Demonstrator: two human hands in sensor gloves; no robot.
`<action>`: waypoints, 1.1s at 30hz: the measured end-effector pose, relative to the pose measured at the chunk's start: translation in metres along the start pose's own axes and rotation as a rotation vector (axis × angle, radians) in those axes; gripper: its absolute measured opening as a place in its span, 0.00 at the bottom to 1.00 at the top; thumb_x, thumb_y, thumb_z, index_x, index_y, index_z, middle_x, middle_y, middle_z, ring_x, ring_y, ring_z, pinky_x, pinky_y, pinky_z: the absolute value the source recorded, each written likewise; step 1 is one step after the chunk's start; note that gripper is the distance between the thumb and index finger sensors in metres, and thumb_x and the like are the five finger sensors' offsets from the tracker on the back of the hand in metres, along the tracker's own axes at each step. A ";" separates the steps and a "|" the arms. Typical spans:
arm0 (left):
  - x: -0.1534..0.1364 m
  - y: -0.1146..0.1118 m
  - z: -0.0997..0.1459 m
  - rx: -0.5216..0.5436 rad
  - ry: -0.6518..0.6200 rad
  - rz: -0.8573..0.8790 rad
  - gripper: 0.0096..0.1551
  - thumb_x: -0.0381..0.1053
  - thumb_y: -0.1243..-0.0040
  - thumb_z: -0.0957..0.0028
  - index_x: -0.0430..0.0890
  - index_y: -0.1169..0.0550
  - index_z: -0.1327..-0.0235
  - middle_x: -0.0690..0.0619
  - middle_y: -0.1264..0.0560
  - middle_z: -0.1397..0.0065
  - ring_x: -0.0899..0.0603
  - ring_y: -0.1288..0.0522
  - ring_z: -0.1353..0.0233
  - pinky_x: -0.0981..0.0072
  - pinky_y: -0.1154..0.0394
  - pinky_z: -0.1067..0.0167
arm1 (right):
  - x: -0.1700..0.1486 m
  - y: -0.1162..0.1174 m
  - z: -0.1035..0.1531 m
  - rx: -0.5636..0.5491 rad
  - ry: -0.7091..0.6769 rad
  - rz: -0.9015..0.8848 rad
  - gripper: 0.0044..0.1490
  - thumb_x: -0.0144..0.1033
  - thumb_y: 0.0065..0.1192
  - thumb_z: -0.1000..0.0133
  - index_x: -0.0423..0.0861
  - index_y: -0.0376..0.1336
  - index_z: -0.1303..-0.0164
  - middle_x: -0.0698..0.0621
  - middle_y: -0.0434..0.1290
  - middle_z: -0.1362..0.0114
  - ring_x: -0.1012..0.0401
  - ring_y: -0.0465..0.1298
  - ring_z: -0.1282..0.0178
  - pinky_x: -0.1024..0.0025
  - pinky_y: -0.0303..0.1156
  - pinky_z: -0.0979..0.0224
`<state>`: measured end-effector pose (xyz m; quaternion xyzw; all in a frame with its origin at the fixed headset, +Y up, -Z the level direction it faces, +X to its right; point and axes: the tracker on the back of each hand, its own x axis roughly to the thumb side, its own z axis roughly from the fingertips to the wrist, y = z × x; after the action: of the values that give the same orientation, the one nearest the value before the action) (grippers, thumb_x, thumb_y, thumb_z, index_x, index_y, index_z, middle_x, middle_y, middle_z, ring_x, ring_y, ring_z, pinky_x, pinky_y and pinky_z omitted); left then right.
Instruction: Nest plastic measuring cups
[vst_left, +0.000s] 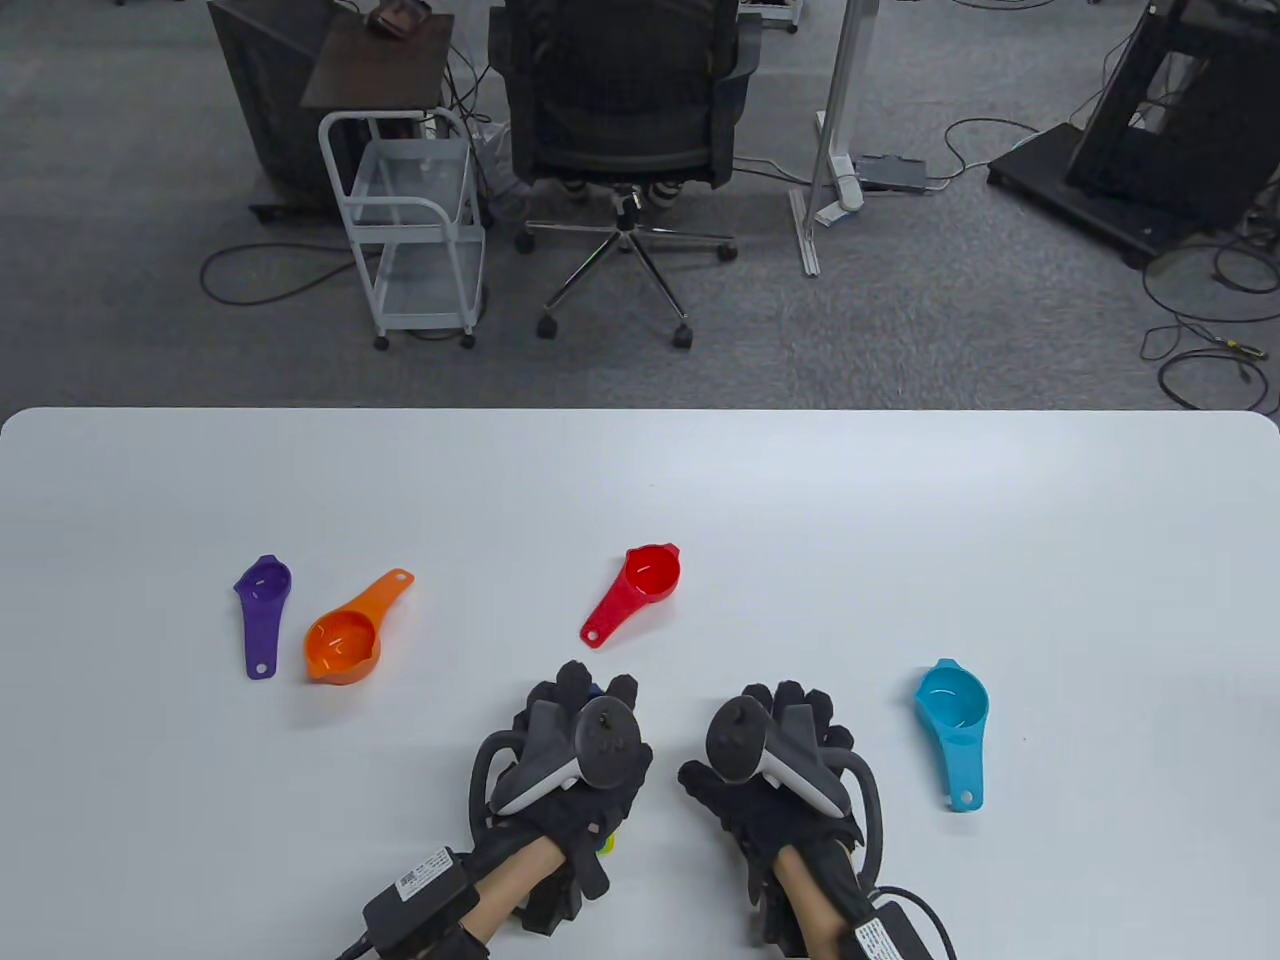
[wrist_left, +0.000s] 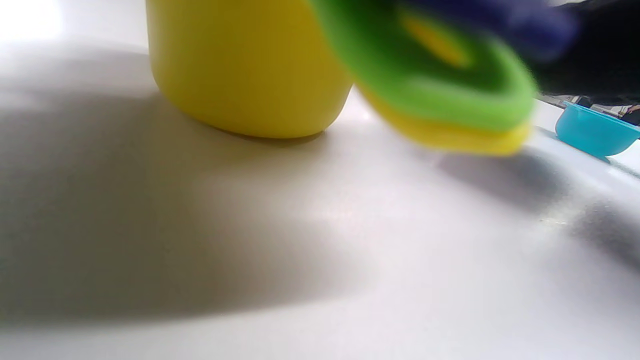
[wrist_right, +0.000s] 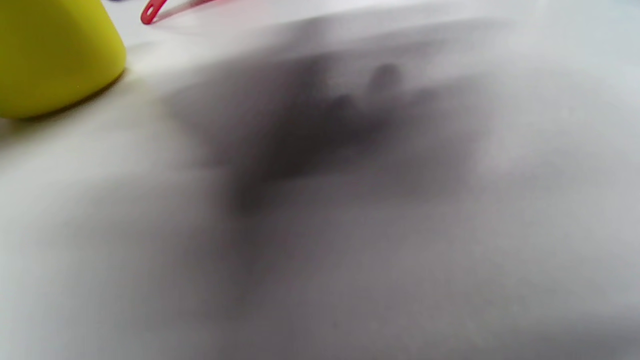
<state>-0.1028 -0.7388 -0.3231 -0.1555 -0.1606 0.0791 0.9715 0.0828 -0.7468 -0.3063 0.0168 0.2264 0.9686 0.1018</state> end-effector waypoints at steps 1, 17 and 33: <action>0.000 0.000 0.000 -0.002 -0.001 -0.003 0.45 0.62 0.57 0.35 0.44 0.57 0.14 0.21 0.66 0.19 0.16 0.62 0.27 0.21 0.57 0.34 | 0.000 0.000 0.000 0.000 0.000 0.000 0.66 0.66 0.37 0.39 0.29 0.22 0.17 0.17 0.22 0.19 0.22 0.27 0.25 0.21 0.29 0.29; -0.001 0.003 -0.001 -0.045 -0.037 -0.017 0.47 0.62 0.58 0.35 0.43 0.60 0.15 0.23 0.69 0.19 0.16 0.64 0.25 0.19 0.58 0.34 | 0.001 0.001 -0.001 0.017 0.000 0.001 0.65 0.66 0.37 0.39 0.29 0.23 0.17 0.17 0.22 0.18 0.22 0.27 0.25 0.21 0.30 0.29; -0.101 0.052 0.062 0.156 -0.001 -0.079 0.55 0.73 0.59 0.41 0.45 0.58 0.12 0.31 0.64 0.12 0.15 0.64 0.20 0.14 0.66 0.38 | 0.000 0.001 -0.001 0.007 -0.004 -0.002 0.65 0.65 0.37 0.39 0.29 0.23 0.17 0.17 0.23 0.18 0.22 0.27 0.25 0.21 0.30 0.28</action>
<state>-0.2236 -0.6933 -0.3134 -0.0728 -0.1604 0.0528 0.9829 0.0824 -0.7477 -0.3066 0.0187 0.2296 0.9676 0.1031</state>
